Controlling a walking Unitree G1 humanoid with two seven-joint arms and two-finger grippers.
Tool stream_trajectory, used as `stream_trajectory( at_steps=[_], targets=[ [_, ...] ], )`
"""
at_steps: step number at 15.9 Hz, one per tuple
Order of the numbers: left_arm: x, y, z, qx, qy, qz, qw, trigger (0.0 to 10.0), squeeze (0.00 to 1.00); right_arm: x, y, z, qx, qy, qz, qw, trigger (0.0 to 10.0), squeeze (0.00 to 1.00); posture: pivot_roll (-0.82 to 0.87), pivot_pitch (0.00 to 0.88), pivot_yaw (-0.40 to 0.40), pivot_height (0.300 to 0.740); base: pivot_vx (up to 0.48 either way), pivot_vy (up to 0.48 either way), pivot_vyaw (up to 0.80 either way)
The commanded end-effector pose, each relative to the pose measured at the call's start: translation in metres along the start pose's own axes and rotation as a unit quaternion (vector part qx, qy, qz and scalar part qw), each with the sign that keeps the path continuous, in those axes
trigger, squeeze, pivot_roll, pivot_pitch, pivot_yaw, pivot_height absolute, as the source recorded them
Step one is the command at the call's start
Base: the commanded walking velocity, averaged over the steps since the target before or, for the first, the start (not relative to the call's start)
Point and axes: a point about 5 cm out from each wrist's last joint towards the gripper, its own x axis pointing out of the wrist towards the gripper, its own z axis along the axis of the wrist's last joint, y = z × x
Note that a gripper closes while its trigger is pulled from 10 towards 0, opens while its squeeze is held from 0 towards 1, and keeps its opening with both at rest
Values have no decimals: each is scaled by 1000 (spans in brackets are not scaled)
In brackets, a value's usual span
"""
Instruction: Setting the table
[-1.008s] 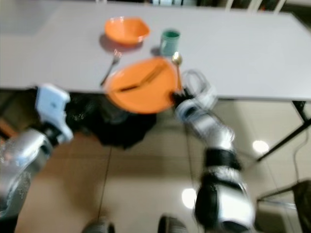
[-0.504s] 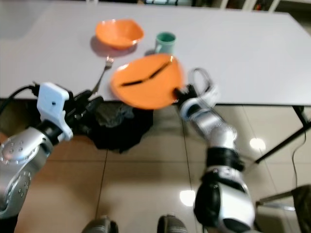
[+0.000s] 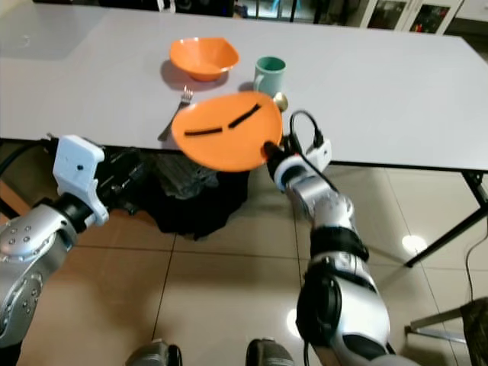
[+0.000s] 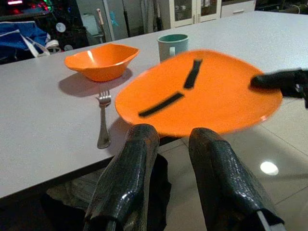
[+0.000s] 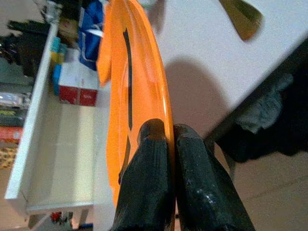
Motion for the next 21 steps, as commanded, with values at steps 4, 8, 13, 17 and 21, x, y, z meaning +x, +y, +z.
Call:
stream_trajectory(
  at_steps=[4,8,13,17,21],
  targets=[
    [-3,-1,4,5,-1,3,1000,10000,0,12,17,0,1,-15,20,1000,10000,0,38,152,-34,740,0,0,0],
    [-8,-2,4,7,5,3,1000,10000,0,18,17,-3,14,-29,2,999,10000,0,56,171,-42,740,0,0,0],
    [-16,-6,7,2,9,-15,1000,10000,0,22,20,-2,26,-49,-11,998,10000,0,72,206,-42,740,0,0,0],
    [-26,-8,6,0,25,-10,1000,10000,0,27,28,-6,40,-57,-24,997,10000,0,97,256,-54,740,0,0,0],
    [-41,-3,17,7,13,21,1000,10000,0,29,40,-1,47,-83,-19,995,10000,0,145,335,-64,740,0,0,0]
  ],
)
